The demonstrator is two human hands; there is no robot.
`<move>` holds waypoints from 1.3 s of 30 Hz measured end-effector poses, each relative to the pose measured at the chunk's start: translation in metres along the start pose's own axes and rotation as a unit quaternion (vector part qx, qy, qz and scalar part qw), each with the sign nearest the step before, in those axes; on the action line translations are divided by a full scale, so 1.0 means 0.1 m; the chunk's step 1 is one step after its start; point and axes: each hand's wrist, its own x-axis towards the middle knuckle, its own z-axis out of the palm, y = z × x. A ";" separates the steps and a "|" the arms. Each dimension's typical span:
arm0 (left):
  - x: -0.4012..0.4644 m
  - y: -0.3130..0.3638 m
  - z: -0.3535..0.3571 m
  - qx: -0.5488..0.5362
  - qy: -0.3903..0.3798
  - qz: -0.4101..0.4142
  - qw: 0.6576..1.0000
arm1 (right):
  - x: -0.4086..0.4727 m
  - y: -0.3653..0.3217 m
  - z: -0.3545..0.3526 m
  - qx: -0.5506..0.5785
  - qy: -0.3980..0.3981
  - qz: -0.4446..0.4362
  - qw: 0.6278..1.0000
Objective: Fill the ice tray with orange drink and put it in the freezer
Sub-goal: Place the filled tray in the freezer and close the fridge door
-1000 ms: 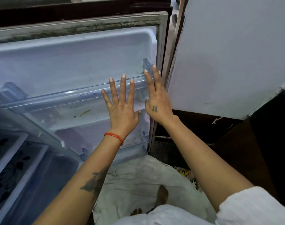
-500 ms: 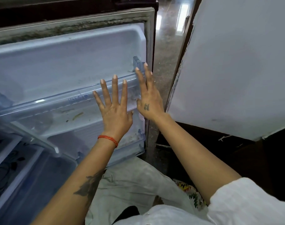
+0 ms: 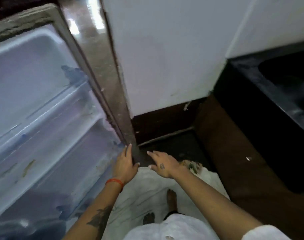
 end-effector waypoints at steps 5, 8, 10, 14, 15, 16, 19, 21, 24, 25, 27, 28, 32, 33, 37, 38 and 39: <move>0.00 0.42 0.54 0.094 -0.249 0.102 0.958 | -0.85 0.72 0.34 0.050 0.023 0.145 0.988; -0.09 0.84 0.83 0.112 -0.313 0.159 0.929 | -1.38 1.06 0.51 0.107 0.061 0.237 0.964; -0.17 1.18 1.01 0.127 -0.332 0.202 0.913 | -1.72 1.27 0.63 0.141 0.098 0.285 0.943; -0.31 1.94 1.35 0.133 -0.324 0.275 0.895 | -2.35 1.62 0.77 0.201 0.205 0.349 0.892; -0.36 2.14 1.43 0.126 -0.312 0.289 0.896 | -2.52 1.72 0.78 0.213 0.222 0.360 0.881; -0.40 2.34 1.52 0.112 -0.302 0.299 0.898 | -2.70 1.82 0.78 0.223 0.237 0.370 0.870; -0.56 2.92 1.73 0.039 -0.294 0.298 0.907 | -3.22 2.17 0.71 0.248 0.306 0.389 0.833; -0.67 3.29 1.85 -0.022 -0.285 0.299 0.911 | -3.55 2.38 0.64 0.268 0.371 0.396 0.796; -0.82 3.81 1.94 -0.079 -0.264 0.324 0.905 | -3.99 2.65 0.52 0.288 0.470 0.408 0.727; -0.87 3.96 1.94 -0.092 -0.261 0.336 0.900 | -4.11 2.73 0.48 0.307 0.497 0.412 0.699; -0.93 4.26 1.92 -0.125 -0.257 0.358 0.889 | -4.33 2.88 0.41 0.337 0.544 0.415 0.647; -0.95 4.40 1.90 -0.146 -0.254 0.367 0.883 | -4.42 2.96 0.38 0.340 0.563 0.417 0.628; -0.95 4.92 1.86 -0.196 -0.240 0.399 0.863 | -4.71 3.28 0.26 0.314 0.627 0.433 0.566; -0.92 5.05 1.87 -0.204 -0.236 0.407 0.858 | -4.77 3.36 0.22 0.306 0.640 0.444 0.548; -0.67 5.55 1.98 -0.216 -0.210 0.425 0.854 | -4.95 3.65 0.15 0.275 0.664 0.508 0.474; -0.59 5.67 2.02 -0.206 -0.198 0.431 0.856 | -4.99 3.72 0.15 0.269 0.668 0.526 0.452; -0.50 5.79 2.05 -0.186 -0.185 0.437 0.861 | -5.02 3.79 0.15 0.270 0.670 0.543 0.428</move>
